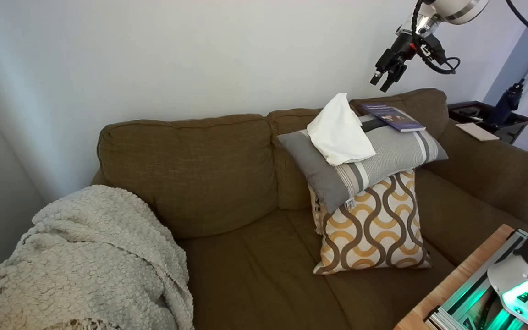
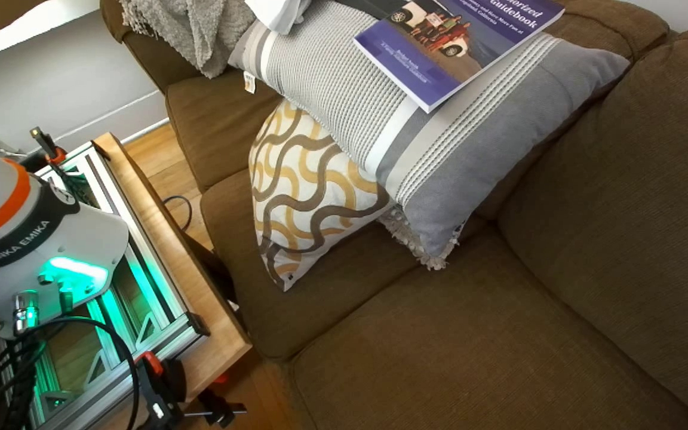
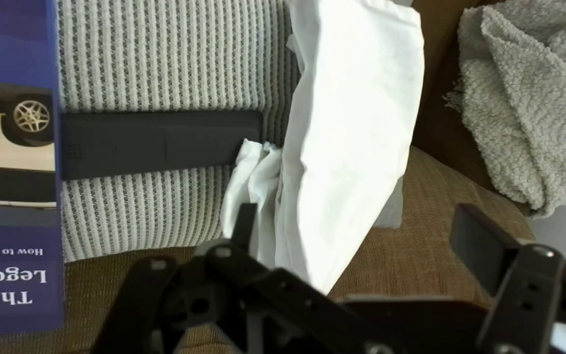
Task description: Remove the towel from the pillow and put it on the sofa head
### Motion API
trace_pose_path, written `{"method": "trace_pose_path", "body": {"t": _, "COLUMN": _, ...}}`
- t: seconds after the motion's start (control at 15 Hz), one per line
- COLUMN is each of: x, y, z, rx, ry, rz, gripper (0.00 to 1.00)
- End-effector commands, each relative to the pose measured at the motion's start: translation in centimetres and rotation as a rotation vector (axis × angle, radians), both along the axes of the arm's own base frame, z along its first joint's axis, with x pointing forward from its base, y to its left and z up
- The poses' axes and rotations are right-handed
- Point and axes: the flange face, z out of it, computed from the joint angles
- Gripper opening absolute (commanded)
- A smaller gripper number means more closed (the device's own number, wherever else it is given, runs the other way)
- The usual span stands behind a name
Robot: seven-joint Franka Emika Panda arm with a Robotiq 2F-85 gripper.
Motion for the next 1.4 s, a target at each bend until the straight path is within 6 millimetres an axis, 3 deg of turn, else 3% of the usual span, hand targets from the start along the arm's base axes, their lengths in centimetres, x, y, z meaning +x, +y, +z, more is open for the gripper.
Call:
{"method": "trace_pose_path", "body": {"t": 0.0, "x": 0.3, "y": -0.6, "z": 0.3, "rx": 0.0, "ry": -0.025, "rz": 0.043, "gripper": 1.0}}
{"method": "trace_pose_path", "body": {"t": 0.27, "x": 2.2, "y": -2.0, "z": -0.9, "rx": -0.04, "ry": -0.079, "rz": 0.305, "gripper": 1.0}}
{"method": "trace_pose_path", "body": {"t": 0.4, "x": 4.0, "y": -3.1, "z": -2.2, "rx": -0.047, "ry": -0.097, "rz": 0.41, "gripper": 1.0}}
{"method": "trace_pose_path", "body": {"t": 0.6, "x": 7.8, "y": -3.1, "z": -5.0, "rx": -0.021, "ry": -0.152, "rz": 0.566, "gripper": 1.0}}
{"method": "trace_pose_path", "body": {"t": 0.93, "x": 13.8, "y": -0.2, "z": -7.1, "rx": 0.0, "ry": -0.217, "rz": 0.728, "gripper": 1.0}}
{"method": "trace_pose_path", "body": {"t": 1.13, "x": 15.2, "y": 2.1, "z": -7.6, "rx": 0.031, "ry": -0.199, "rz": 0.821, "gripper": 1.0}}
{"method": "trace_pose_path", "body": {"t": 1.33, "x": 14.7, "y": 3.4, "z": -9.0, "rx": 0.06, "ry": -0.071, "rz": 0.909, "gripper": 1.0}}
